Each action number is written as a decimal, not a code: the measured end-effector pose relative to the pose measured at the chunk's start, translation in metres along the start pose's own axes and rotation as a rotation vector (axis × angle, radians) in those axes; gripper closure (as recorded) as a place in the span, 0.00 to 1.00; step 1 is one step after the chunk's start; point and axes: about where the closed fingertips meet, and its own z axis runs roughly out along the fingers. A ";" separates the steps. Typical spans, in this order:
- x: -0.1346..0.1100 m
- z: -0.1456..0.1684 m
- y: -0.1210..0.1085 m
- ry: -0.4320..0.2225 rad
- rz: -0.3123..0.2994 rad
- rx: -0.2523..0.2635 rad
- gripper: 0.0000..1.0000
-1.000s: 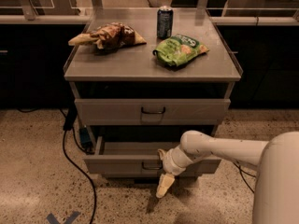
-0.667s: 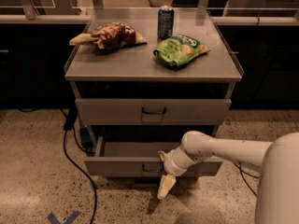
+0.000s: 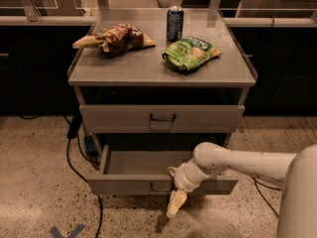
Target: Open middle drawer
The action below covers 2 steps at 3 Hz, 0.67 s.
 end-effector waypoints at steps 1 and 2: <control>0.002 0.003 0.006 -0.011 -0.003 -0.009 0.00; 0.004 0.004 0.014 -0.012 0.007 -0.017 0.00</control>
Offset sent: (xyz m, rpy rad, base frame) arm -0.0313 -0.0044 -0.0121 0.0138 0.0402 -0.0106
